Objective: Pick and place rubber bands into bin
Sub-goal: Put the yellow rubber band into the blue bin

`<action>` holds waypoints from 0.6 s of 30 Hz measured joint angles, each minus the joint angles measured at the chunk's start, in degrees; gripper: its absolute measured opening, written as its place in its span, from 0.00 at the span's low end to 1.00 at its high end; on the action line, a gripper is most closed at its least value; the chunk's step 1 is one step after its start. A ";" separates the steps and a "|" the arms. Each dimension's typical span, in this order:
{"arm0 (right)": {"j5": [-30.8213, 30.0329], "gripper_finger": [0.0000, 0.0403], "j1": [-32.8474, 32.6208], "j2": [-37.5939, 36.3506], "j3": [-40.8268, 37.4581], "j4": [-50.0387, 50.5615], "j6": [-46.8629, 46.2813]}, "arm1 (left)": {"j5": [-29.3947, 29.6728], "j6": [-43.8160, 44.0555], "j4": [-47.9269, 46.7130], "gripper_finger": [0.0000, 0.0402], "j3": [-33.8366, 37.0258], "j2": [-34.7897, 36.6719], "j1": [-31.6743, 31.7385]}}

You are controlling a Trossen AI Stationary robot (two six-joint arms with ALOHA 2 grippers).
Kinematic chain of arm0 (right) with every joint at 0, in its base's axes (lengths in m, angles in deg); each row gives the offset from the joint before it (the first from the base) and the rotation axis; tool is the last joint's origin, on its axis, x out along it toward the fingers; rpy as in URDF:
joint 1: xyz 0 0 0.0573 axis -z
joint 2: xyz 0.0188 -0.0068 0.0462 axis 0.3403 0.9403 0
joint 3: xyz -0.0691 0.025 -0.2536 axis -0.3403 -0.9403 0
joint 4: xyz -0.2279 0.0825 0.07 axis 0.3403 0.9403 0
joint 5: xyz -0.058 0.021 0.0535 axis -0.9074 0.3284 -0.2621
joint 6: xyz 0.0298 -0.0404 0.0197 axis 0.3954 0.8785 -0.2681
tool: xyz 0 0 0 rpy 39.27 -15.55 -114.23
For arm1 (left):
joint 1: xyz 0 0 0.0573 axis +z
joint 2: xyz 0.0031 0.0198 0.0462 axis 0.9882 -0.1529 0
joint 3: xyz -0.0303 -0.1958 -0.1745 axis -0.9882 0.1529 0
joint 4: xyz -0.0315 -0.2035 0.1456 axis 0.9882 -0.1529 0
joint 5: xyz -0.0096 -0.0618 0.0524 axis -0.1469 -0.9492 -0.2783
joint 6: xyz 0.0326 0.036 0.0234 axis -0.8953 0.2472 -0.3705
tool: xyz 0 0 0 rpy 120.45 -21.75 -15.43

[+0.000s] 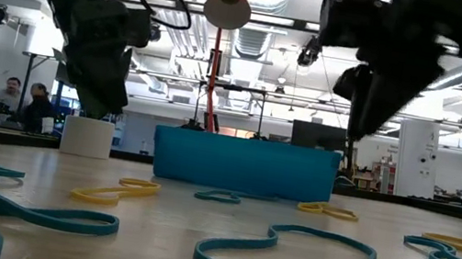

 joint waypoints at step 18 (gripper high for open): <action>-1.62 0.41 1.79 8.88 2.20 -0.58 31.65 | -0.01 0.04 3.13 0.45 -0.09 0.04 -0.02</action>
